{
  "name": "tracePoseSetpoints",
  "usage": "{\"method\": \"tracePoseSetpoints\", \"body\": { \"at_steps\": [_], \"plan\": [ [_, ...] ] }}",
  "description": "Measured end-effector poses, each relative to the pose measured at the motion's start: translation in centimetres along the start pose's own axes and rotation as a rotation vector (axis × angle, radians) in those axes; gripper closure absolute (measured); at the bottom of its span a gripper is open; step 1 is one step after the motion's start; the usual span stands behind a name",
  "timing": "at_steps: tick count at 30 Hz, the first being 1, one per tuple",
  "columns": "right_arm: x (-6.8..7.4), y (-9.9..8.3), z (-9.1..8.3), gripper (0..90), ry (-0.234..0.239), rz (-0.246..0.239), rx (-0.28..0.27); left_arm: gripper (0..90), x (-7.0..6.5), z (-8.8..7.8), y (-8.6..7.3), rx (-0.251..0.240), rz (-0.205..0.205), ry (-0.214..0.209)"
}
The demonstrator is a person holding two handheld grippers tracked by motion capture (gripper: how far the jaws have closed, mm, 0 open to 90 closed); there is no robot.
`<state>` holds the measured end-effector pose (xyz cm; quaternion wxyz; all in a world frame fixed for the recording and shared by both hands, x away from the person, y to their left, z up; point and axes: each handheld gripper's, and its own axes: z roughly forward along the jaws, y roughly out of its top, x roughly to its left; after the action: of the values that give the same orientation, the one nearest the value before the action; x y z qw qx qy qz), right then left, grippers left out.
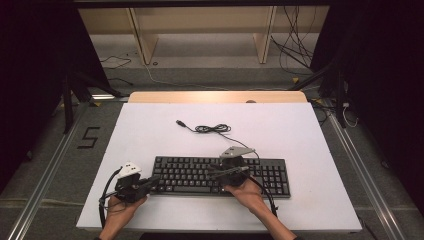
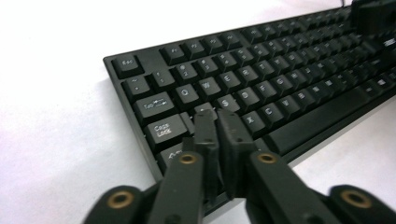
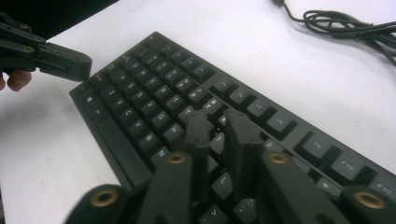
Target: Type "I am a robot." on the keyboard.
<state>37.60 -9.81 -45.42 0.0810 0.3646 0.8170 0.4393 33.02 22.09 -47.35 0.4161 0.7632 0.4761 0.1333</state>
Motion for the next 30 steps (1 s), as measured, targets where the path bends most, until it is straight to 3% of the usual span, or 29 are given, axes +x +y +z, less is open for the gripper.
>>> {"method": "tracePoseSetpoints", "body": {
  "at_steps": [1, 4, 16, 30],
  "plan": [
    [0.1, 0.1, 0.4, 86.8, -0.002, 0.001, 0.01, 88.8, 0.1, 0.1, 0.0, 0.008, 0.005, 0.002],
    [0.2, 0.2, 1.1, 90.0, -0.003, 0.001, 0.028, 88.9, 0.3, 0.3, 0.0, 0.02, 0.001, 0.005],
    [0.2, 0.4, 3.0, 90.0, -0.044, 0.002, 0.074, 89.0, 0.7, 0.6, 0.0, 0.038, -0.014, 0.003],
    [0.0, 0.3, 3.6, 90.0, -0.058, 0.006, 0.093, 89.0, 0.9, 0.7, -0.1, 0.053, -0.015, 0.002]
  ]
}}
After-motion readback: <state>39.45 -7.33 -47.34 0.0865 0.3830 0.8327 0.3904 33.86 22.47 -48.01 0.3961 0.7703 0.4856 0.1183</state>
